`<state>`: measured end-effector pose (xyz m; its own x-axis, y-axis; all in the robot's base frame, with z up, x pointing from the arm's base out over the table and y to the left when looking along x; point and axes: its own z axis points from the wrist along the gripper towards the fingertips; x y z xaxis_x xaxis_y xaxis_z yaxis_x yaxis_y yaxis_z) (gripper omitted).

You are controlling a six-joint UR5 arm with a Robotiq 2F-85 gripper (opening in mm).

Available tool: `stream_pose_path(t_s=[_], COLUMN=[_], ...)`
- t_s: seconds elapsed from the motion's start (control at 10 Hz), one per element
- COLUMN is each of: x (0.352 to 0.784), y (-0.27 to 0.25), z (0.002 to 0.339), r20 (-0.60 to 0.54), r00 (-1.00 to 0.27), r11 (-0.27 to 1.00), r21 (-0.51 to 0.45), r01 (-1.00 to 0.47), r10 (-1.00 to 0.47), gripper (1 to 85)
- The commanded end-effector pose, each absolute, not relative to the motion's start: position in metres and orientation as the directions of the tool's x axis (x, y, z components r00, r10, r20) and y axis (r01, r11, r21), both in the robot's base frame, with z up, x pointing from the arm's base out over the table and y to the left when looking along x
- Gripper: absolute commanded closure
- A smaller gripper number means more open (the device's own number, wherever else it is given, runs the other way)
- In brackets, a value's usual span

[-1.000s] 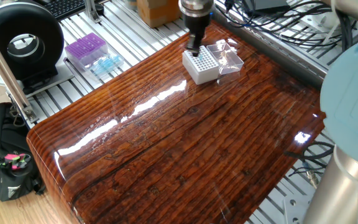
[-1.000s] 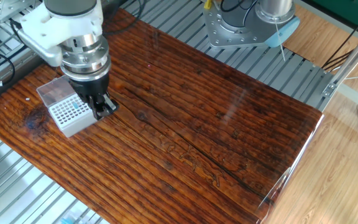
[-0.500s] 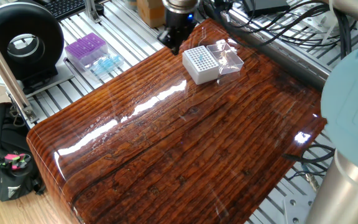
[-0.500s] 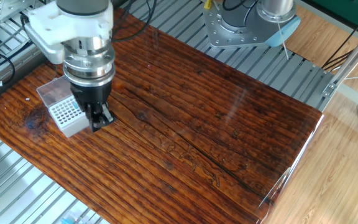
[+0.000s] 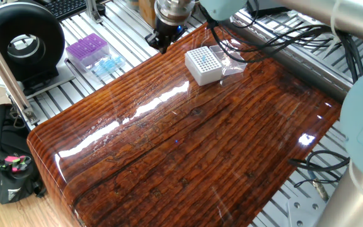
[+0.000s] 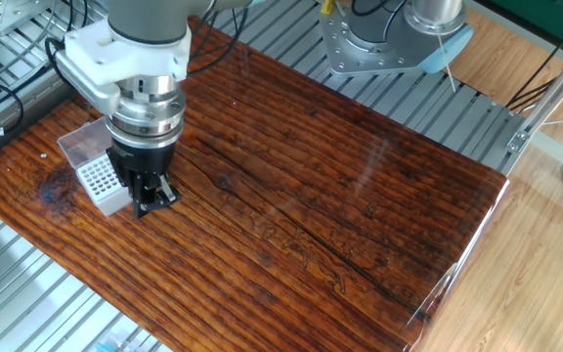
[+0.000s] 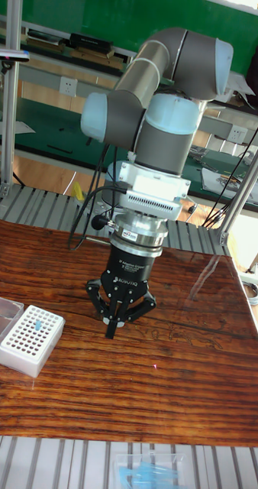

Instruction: Insert a medium pipette tip into the holder for medium pipette tips

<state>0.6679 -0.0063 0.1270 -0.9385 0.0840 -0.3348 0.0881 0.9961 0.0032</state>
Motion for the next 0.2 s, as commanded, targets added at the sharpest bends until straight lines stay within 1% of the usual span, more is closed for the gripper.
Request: stream_pose_path(t_s=[0.0,0.1], x=[0.6668,0.6664], y=[-0.0058,-0.0042], z=[0.1208,0.1198], r20=[-0.335,-0.333], r00=[-0.940,-0.940], r11=[0.997,0.997], r21=[0.007,0.008], r01=[0.071,0.076], r10=[0.070,0.074], gripper=[84.7,84.7])
